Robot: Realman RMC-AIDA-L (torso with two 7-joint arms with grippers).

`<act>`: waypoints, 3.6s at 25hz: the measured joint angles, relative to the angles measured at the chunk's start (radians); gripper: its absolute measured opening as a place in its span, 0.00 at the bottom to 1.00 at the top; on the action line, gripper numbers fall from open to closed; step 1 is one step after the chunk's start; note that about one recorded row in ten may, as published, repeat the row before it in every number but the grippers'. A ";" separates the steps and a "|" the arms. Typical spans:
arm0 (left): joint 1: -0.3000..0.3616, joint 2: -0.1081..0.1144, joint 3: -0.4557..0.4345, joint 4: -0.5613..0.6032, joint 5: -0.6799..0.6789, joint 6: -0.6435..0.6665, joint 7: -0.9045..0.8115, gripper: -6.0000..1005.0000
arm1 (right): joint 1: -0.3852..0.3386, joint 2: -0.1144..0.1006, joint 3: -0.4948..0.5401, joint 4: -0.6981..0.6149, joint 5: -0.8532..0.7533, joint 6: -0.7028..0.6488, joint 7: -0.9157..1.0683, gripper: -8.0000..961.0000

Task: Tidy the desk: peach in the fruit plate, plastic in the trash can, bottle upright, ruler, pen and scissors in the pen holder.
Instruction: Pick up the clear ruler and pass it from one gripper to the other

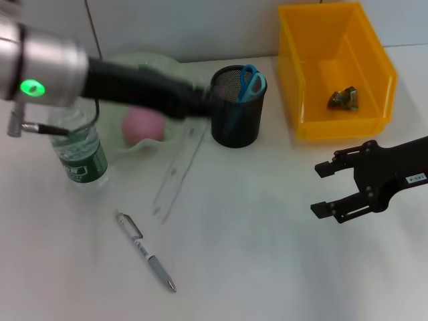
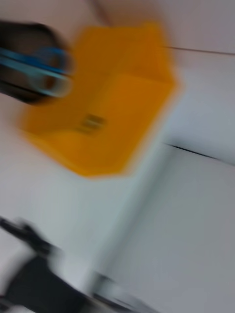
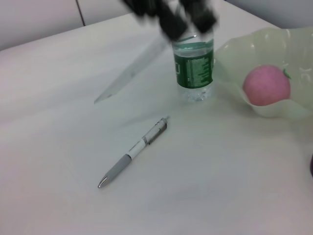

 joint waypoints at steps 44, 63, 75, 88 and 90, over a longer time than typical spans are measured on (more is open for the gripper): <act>0.167 -0.008 0.906 -0.731 -2.735 -0.448 2.279 0.40 | -0.134 0.069 0.010 0.331 0.682 0.174 -0.625 0.85; 0.152 -0.008 0.980 -0.666 -2.864 -0.513 2.459 0.40 | 0.128 0.077 -0.092 0.900 1.134 0.226 -1.297 0.85; 0.154 -0.008 0.994 -0.665 -2.860 -0.502 2.451 0.40 | 0.221 0.077 -0.101 0.949 1.161 0.289 -1.306 0.85; 0.151 -0.008 1.008 -0.667 -2.859 -0.486 2.446 0.40 | 0.261 0.077 -0.094 0.990 1.163 0.286 -1.309 0.76; 0.151 -0.008 1.008 -0.667 -2.859 -0.486 2.445 0.40 | 0.262 0.077 -0.096 0.990 1.163 0.284 -1.309 0.70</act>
